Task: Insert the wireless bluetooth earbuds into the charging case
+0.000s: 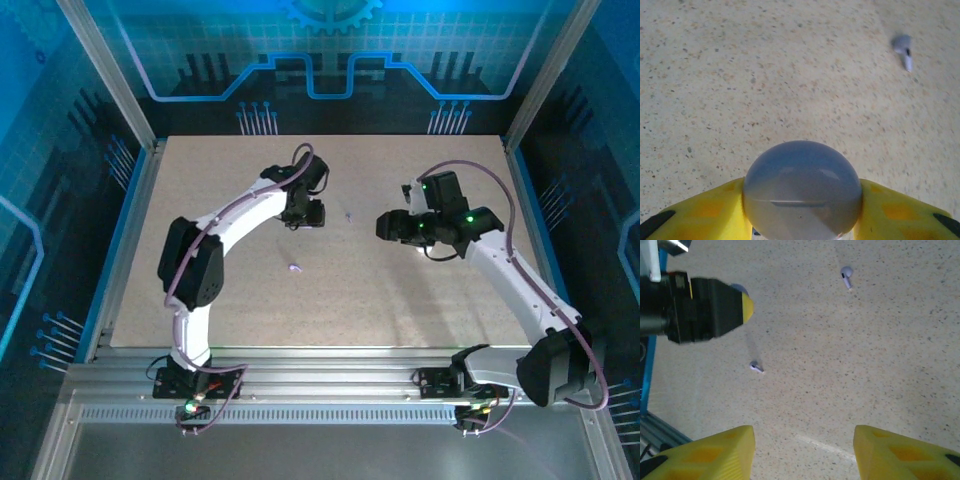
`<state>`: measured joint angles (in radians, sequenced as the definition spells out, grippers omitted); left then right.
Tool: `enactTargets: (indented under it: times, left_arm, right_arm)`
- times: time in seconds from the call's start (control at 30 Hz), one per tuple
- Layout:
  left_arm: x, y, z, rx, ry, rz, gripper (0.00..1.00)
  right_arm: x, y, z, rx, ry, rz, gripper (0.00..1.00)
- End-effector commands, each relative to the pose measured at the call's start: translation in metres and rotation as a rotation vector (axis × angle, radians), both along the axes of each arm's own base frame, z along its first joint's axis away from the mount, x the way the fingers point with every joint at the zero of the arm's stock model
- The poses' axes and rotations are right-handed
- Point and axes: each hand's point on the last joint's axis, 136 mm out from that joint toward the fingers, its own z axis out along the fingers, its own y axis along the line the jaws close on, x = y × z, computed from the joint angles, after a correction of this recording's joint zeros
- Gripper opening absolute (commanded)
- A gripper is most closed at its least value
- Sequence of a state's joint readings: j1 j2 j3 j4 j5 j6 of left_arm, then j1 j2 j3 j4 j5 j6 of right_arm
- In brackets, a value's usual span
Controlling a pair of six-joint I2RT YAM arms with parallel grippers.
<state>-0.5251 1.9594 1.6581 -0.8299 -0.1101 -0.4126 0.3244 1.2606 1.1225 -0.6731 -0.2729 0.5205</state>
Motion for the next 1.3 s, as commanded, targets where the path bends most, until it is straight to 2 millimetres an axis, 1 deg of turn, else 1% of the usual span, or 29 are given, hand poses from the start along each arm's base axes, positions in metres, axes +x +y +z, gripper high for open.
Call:
enactTargets:
  times: [0.0, 0.07, 0.23, 0.33, 0.47, 0.63, 0.77, 0.87, 1.0, 1.07, 1.2, 1.27]
  left_arm:
    - [-0.012, -0.018, 0.024, -0.057, -0.099, -0.194, 0.44]
    - [-0.021, -0.019, 0.028, -0.075, -0.131, -0.259, 0.45]
    - [-0.040, -0.021, 0.039, -0.124, -0.206, -0.390, 0.44]
    - [-0.055, -0.028, 0.047, -0.182, -0.252, -0.485, 0.44]
    - [-0.070, -0.035, 0.065, -0.250, -0.322, -0.575, 0.44]
    - [-0.084, -0.034, 0.086, -0.266, -0.456, -0.689, 0.43]
    - [-0.096, -0.029, 0.097, -0.215, -0.576, -0.806, 0.42]
    - [-0.104, -0.025, 0.101, -0.167, -0.639, -0.880, 0.42]
    - [-0.116, -0.025, 0.094, -0.091, -0.674, -0.976, 0.42]
    - [-0.120, -0.027, 0.091, -0.056, -0.697, -1.005, 0.42]
    - [-0.127, -0.030, 0.087, 0.010, -0.745, -1.055, 0.41]
    - [-0.128, -0.030, 0.089, 0.023, -0.766, -1.063, 0.41]
  right_arm:
    - [0.001, 0.011, 0.013, 0.105, -0.002, 0.046, 0.55]
    - [0.003, 0.016, 0.017, 0.135, 0.006, 0.070, 0.54]
    - [0.009, 0.016, 0.029, 0.123, -0.008, 0.082, 0.54]
    - [0.012, 0.021, 0.034, 0.146, 0.005, 0.113, 0.53]
    - [0.016, 0.028, 0.039, 0.170, 0.026, 0.141, 0.53]
    - [0.012, 0.043, 0.046, 0.245, 0.086, 0.197, 0.52]
    - [0.003, 0.052, 0.047, 0.270, 0.136, 0.218, 0.53]
    - [-0.004, 0.062, 0.049, 0.289, 0.159, 0.234, 0.53]
    - [-0.014, 0.077, 0.051, 0.303, 0.183, 0.254, 0.53]
    - [-0.018, 0.081, 0.051, 0.296, 0.191, 0.253, 0.53]
    - [-0.024, 0.090, 0.044, 0.270, 0.212, 0.241, 0.52]
    - [-0.027, 0.096, 0.040, 0.261, 0.219, 0.248, 0.52]
